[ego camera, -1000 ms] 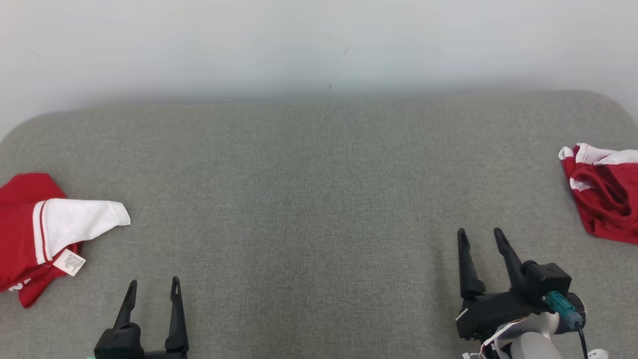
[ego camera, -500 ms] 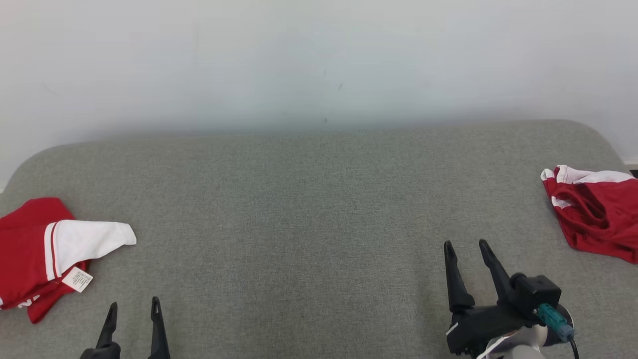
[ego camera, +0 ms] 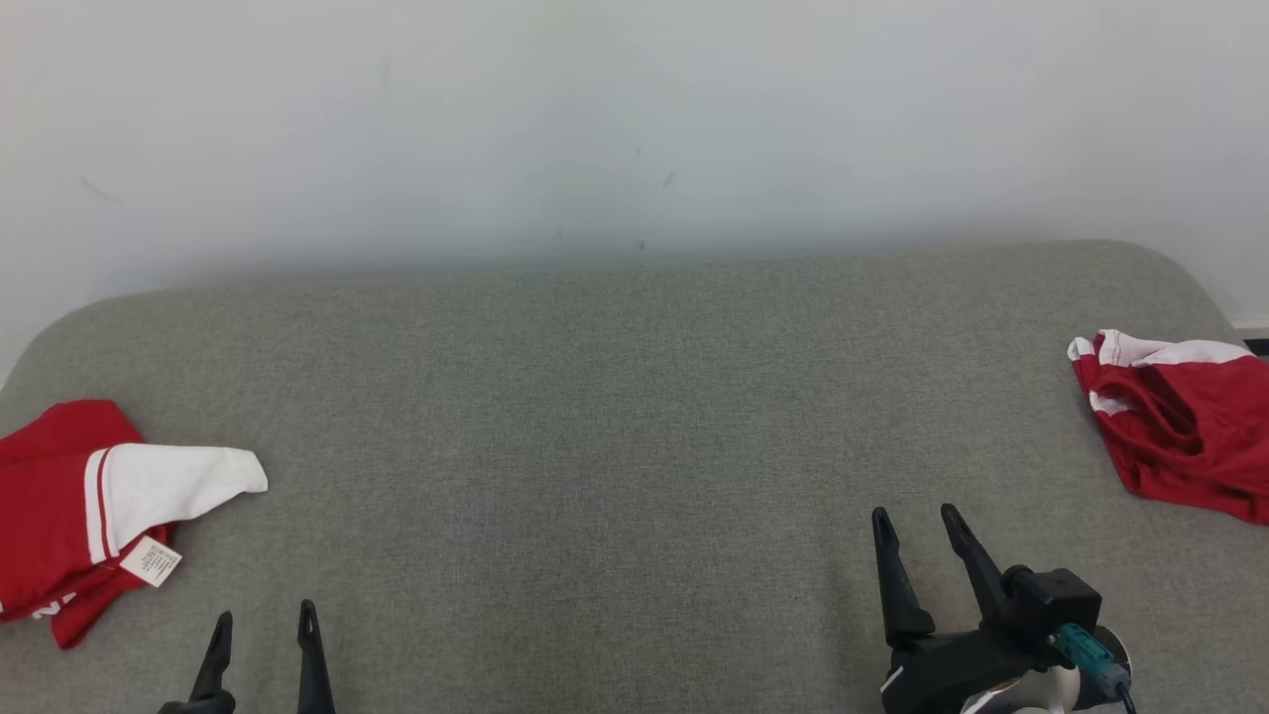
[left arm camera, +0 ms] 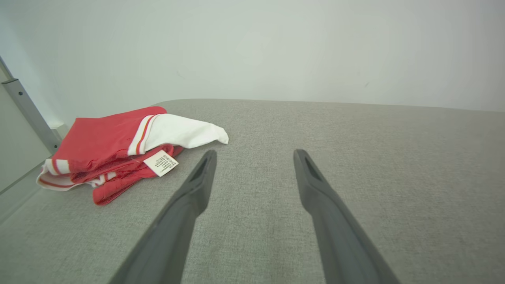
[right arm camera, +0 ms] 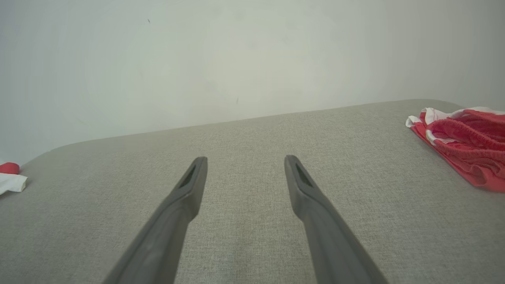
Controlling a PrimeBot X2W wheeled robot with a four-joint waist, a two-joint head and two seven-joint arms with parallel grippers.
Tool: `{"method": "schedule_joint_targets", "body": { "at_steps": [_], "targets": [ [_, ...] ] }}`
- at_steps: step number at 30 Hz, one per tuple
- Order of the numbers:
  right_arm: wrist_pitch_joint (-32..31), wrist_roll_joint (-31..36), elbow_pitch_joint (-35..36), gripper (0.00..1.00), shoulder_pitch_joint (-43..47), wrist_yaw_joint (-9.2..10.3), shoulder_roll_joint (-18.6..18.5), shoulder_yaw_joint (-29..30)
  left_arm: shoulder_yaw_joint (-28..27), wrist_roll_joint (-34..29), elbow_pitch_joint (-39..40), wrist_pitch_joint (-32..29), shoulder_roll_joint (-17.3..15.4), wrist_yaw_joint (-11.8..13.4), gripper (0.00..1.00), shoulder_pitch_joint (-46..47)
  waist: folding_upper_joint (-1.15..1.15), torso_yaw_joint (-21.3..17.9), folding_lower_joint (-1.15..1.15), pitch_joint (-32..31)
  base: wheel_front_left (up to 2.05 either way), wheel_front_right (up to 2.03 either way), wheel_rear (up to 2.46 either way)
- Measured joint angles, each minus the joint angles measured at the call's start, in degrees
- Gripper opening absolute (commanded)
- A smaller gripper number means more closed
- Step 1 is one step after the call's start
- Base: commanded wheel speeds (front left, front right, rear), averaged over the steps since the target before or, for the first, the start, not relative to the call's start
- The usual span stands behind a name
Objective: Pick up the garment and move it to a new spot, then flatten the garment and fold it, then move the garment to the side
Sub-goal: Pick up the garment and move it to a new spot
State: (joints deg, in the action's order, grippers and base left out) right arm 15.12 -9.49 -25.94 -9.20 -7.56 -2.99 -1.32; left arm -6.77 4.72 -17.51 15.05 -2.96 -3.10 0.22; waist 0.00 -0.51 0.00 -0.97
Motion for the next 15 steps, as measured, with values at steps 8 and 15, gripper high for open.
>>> {"method": "schedule_joint_targets", "body": {
  "at_steps": [8, 15],
  "targets": [
    [0.01, -0.11, 3.35, 1.00, 0.28, 0.00, 0.00, 0.47, 0.63, -0.18, 2.59, 0.00, 0.01, -0.36, 1.00, -0.10, 0.00, 0.36, 0.00, 0.38, 0.00, 0.00, 0.00],
    [0.00, -0.09, 4.14, 1.00, 0.73, 0.00, 0.00, 0.41, 1.15, 0.35, 2.48, 0.00, 0.02, -0.16, 1.00, -0.19, 0.00, 1.23, 0.00, 0.92, 0.00, 0.00, 0.00]
  ]
}}
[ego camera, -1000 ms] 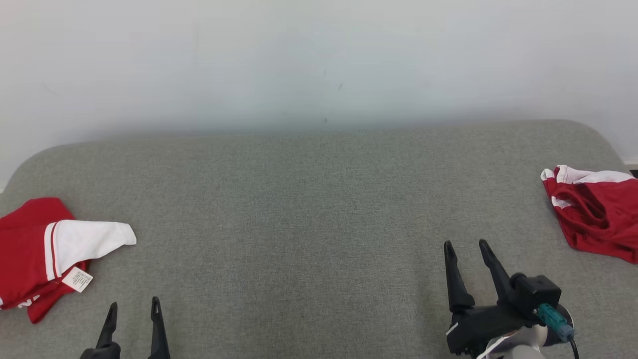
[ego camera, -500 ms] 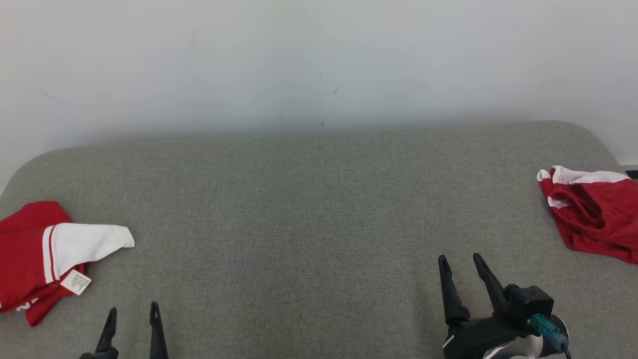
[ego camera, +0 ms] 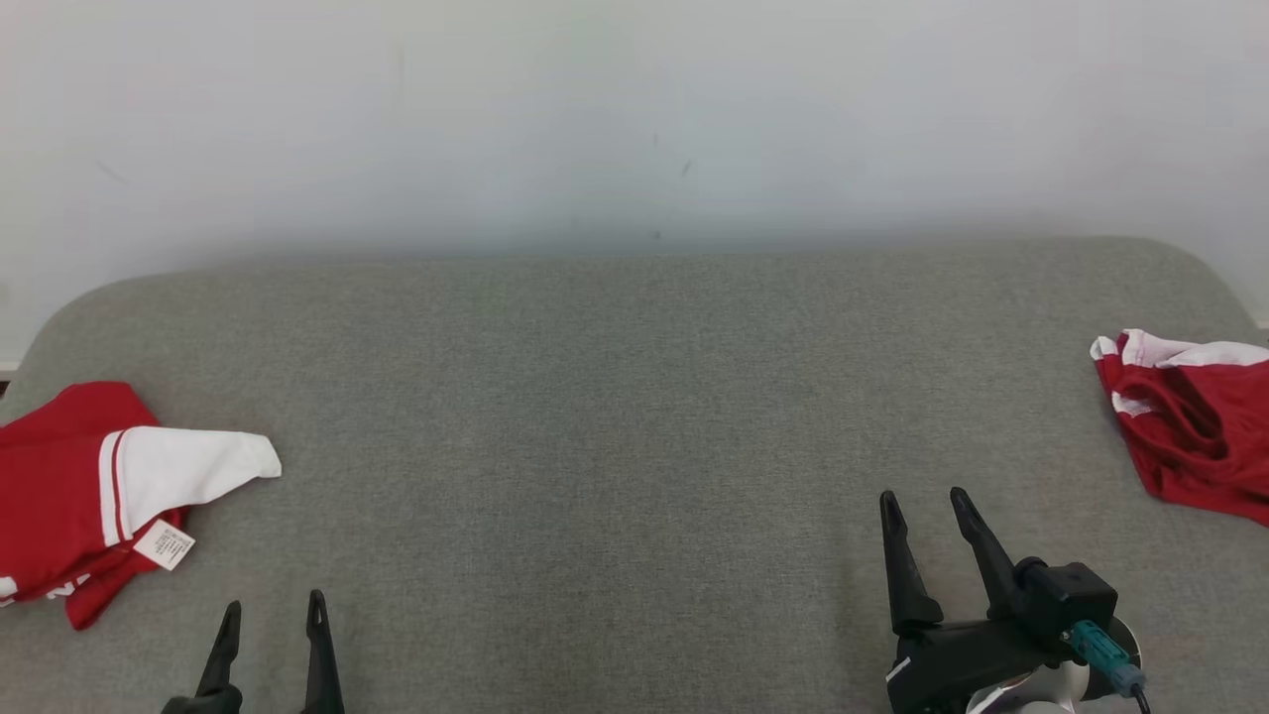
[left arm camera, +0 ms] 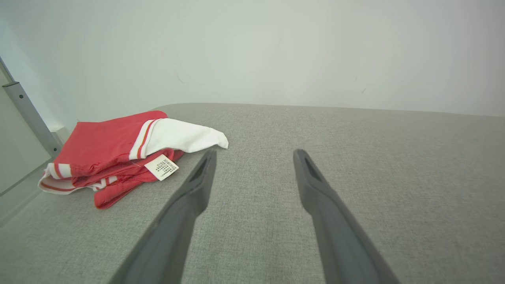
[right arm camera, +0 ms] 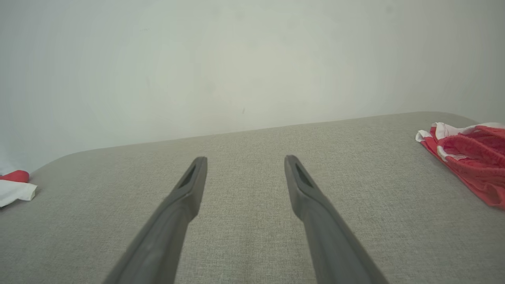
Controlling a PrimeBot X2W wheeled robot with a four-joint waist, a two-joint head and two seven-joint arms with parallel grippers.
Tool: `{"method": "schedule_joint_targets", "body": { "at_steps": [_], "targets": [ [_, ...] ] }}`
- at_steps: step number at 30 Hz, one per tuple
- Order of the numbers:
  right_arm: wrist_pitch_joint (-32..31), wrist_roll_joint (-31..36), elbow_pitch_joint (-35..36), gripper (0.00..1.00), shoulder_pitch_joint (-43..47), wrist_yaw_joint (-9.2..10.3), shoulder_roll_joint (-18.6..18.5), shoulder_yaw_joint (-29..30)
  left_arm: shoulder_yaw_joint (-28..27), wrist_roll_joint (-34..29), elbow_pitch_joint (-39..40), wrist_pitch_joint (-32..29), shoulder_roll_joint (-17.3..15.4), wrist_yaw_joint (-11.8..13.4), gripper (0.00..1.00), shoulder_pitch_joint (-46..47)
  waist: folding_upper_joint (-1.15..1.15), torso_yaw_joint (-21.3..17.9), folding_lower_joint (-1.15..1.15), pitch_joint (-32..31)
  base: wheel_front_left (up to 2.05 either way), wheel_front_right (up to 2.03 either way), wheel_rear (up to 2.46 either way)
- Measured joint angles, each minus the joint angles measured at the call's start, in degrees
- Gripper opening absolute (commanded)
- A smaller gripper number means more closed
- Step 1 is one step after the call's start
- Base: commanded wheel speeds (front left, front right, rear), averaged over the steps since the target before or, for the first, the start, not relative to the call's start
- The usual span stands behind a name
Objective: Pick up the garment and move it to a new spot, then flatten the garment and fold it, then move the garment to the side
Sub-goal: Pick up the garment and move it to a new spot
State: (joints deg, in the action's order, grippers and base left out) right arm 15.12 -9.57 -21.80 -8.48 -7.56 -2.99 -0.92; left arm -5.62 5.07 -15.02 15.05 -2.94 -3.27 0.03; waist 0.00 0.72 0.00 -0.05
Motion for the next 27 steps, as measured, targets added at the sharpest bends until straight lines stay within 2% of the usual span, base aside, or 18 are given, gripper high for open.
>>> {"method": "schedule_joint_targets", "body": {
  "at_steps": [11, 27],
  "targets": [
    [0.00, -0.40, 3.53, 1.00, 0.09, 0.00, 0.00, -0.01, 0.09, 1.13, 0.48, 0.00, 0.00, 0.75, 1.00, 0.53, 0.00, 5.23, 0.00, 1.04, 0.00, 0.00, 0.00],
    [0.01, -0.37, 4.66, 1.00, -0.15, 0.01, 0.02, -1.74, -2.05, 2.01, 1.25, 0.00, 0.00, 1.78, 1.00, 0.76, 0.00, 19.75, -0.01, 2.98, 0.00, 0.00, 0.00]
  ]
}}
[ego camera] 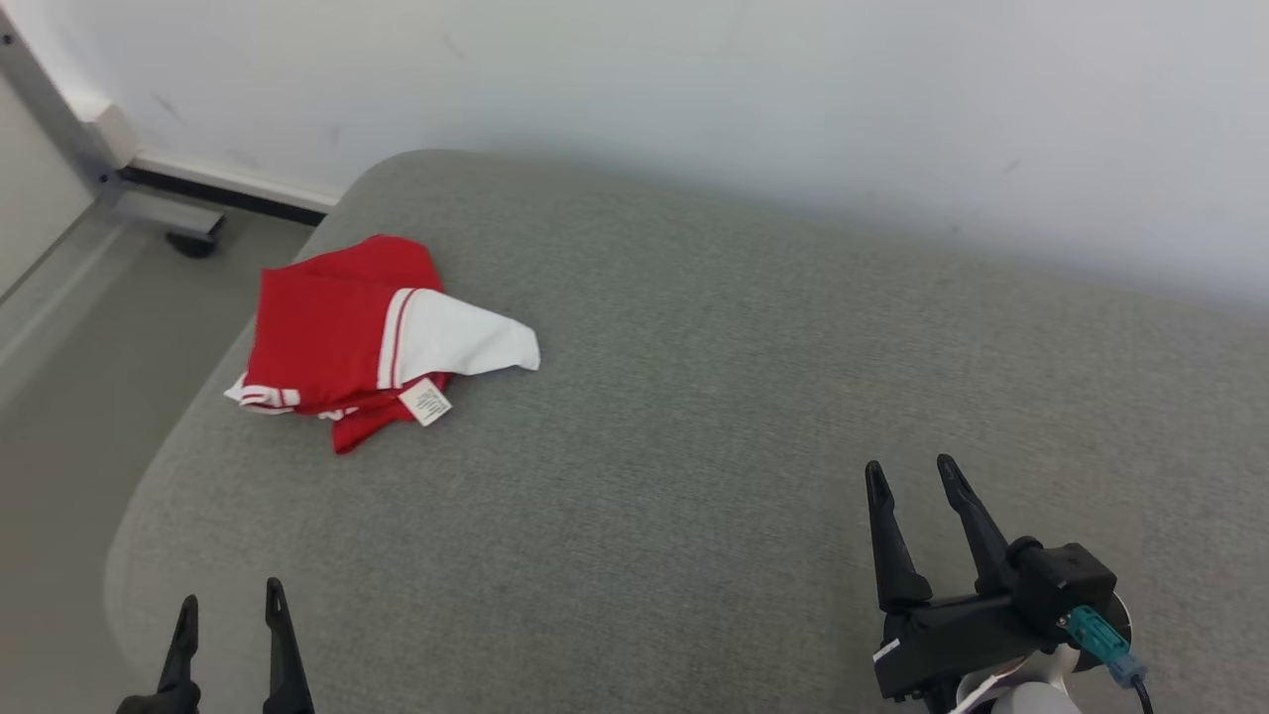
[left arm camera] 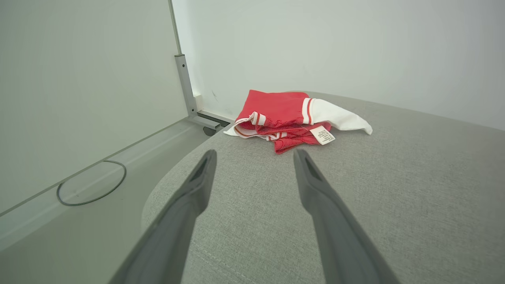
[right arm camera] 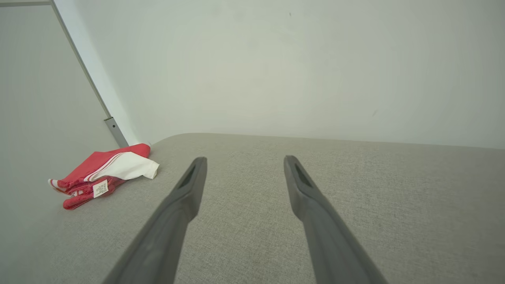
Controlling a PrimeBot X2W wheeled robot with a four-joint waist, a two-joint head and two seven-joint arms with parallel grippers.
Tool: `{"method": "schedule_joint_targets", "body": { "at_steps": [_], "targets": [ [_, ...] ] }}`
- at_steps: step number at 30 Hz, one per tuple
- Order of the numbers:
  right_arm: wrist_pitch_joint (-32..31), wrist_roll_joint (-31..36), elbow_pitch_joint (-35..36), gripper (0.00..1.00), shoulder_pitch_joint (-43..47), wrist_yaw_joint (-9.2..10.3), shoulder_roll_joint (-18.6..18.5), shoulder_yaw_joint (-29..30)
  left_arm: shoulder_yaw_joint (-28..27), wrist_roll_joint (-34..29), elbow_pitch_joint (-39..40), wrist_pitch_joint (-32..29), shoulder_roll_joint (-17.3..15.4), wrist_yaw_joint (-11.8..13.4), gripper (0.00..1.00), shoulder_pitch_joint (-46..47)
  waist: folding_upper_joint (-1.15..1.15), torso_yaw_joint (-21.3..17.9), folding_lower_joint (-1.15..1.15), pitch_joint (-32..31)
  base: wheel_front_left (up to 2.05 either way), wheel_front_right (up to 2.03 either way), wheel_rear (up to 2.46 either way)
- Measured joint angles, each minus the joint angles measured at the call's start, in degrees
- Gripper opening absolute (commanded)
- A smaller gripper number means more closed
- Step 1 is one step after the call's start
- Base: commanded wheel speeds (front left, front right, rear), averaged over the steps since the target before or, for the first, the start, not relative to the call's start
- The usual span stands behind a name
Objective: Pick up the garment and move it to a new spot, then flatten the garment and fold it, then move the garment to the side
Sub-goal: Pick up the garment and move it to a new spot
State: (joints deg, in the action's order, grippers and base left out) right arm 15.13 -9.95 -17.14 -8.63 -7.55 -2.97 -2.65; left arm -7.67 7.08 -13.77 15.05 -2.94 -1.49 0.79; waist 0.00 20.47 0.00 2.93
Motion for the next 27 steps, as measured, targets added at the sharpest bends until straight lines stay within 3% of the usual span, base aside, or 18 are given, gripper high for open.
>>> {"method": "schedule_joint_targets", "body": {
  "at_steps": [10, 20, 27],
  "targets": [
    [0.00, 0.20, -1.83, 1.00, -3.15, -0.01, 0.08, -4.41, -3.23, 2.15, 1.07, 0.00, -0.02, 1.81, 1.00, -1.99, 0.00, 9.21, 0.00, 1.62, 0.00, 0.00, 0.00],
    [0.00, 0.46, -4.01, 1.00, -5.76, 0.00, 0.05, -7.09, -3.64, 4.10, 2.71, 0.00, 0.00, 2.98, 1.00, -3.44, 0.00, 11.59, 0.00, 4.65, 0.00, 0.00, 0.00],
    [0.00, 1.55, -3.26, 1.00, -4.87, 0.00, 0.02, -4.20, -3.30, 5.90, -0.82, 0.00, -0.01, -3.28, 1.00, 0.95, 0.00, 11.16, 0.00, 5.02, 0.00, 0.00, 0.00]
  ]
}}
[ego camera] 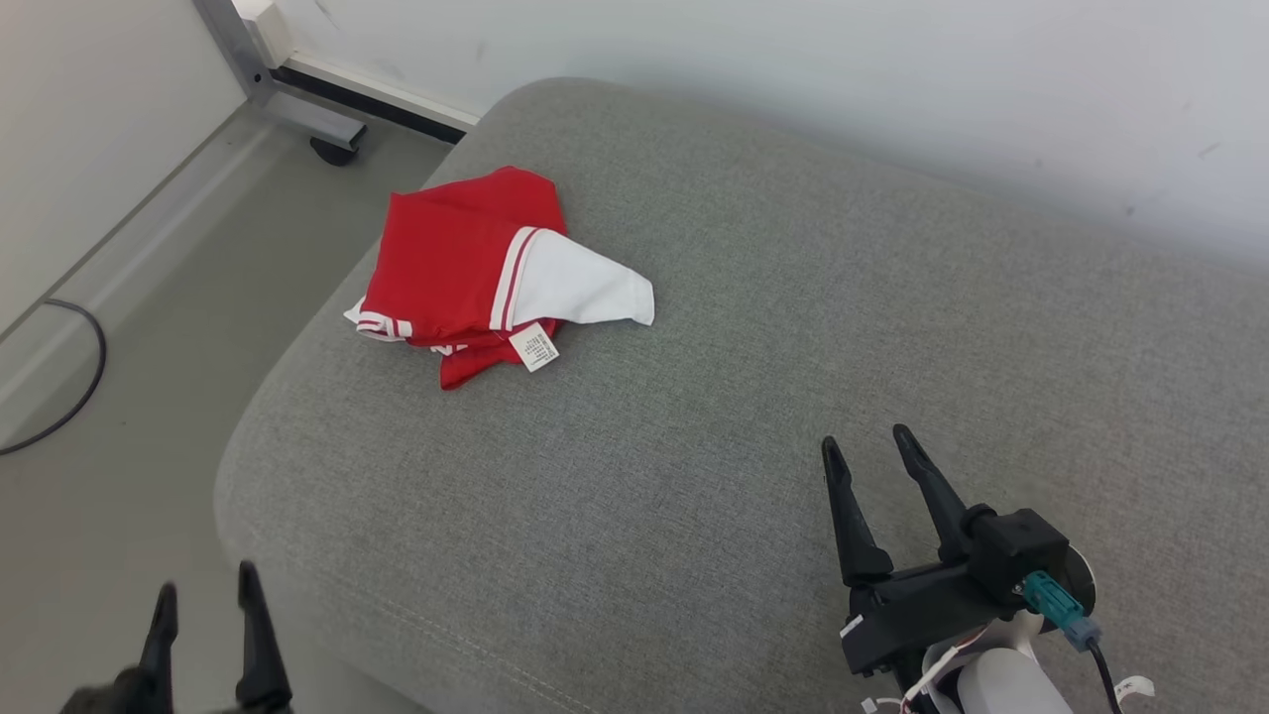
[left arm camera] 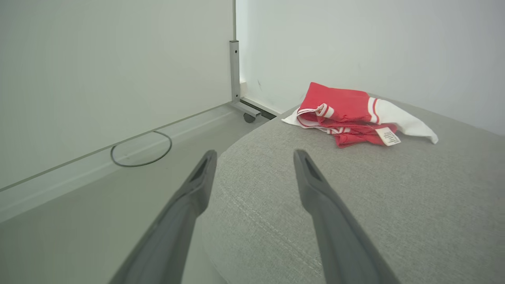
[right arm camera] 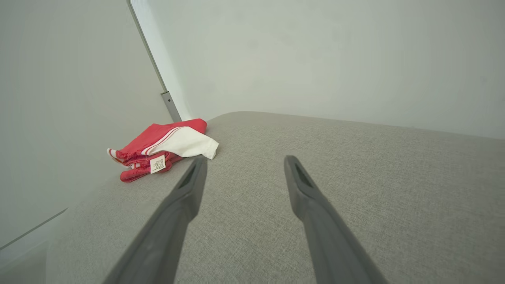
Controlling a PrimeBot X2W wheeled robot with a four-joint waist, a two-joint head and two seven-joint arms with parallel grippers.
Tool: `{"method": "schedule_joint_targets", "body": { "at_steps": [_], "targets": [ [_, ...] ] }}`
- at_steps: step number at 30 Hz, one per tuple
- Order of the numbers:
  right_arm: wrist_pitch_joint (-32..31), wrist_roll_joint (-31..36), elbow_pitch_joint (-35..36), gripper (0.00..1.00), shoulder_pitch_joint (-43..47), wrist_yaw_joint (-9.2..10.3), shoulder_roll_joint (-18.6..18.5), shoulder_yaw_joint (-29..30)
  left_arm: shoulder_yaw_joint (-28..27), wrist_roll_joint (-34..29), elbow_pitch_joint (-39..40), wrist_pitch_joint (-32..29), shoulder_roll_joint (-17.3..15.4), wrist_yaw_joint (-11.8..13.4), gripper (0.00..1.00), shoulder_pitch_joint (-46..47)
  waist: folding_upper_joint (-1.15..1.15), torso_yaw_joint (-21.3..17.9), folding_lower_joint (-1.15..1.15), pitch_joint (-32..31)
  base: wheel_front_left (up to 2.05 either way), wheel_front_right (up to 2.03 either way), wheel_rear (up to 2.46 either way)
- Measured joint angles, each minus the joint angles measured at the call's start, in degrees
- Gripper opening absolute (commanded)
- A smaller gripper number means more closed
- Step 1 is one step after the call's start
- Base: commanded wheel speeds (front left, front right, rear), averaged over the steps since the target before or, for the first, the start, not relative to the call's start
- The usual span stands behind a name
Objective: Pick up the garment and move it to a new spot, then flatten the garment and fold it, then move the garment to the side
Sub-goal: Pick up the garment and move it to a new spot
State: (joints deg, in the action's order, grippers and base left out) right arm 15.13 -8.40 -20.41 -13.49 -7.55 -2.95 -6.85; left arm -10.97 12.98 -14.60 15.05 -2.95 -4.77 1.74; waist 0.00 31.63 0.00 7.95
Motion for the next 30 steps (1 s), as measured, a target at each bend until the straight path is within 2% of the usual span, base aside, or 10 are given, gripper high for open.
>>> {"method": "schedule_joint_targets", "body": {
  "at_steps": [6, 10, 14, 19, 22, 30],
  "targets": [
    [0.00, 2.19, 1.76, 1.00, 1.19, 0.00, -0.24, 2.46, 3.10, 0.05, -6.97, 0.00, -0.89, -2.37, 1.00, 8.09, 0.00, -0.62, 0.00, 1.33, 0.00, 0.00, 0.00],
    [0.00, 2.50, 2.04, 1.00, 0.99, 0.00, -1.29, 2.01, 9.50, 2.30, -8.75, 0.00, -4.78, -2.72, 1.00, 15.16, 0.00, -1.93, 0.00, 2.94, 0.00, 0.00, 0.00],
    [0.00, 2.56, 2.15, 1.00, -0.49, 0.00, -2.93, 1.22, 13.52, 4.67, -11.63, 0.00, -8.54, -2.72, 1.00, 20.98, 0.00, -3.84, 0.00, 4.91, 0.00, 0.00, 0.00],
    [-0.01, 2.56, 2.25, 1.00, -1.62, 0.00, -4.42, 0.20, 15.70, 7.66, -17.81, 0.00, -12.02, -2.76, 1.00, 28.01, 0.01, -6.79, -0.01, 7.24, 0.00, 0.00, 0.00],
    [-0.01, 2.54, 2.66, 1.00, -2.01, 0.00, -4.85, 0.09, 16.06, 11.80, -23.01, 0.01, -13.67, -2.76, 1.00, 31.54, 0.00, -8.73, -0.01, 8.41, 0.00, 0.00, 0.00],
    [0.00, 2.47, 3.47, 1.00, -2.70, 0.00, -6.17, 0.47, 21.41, 16.10, -31.94, 0.00, -18.63, -2.77, 1.00, 37.95, 0.01, -13.83, -0.01, 11.01, 0.00, 0.00, 0.00]
  ]
}}
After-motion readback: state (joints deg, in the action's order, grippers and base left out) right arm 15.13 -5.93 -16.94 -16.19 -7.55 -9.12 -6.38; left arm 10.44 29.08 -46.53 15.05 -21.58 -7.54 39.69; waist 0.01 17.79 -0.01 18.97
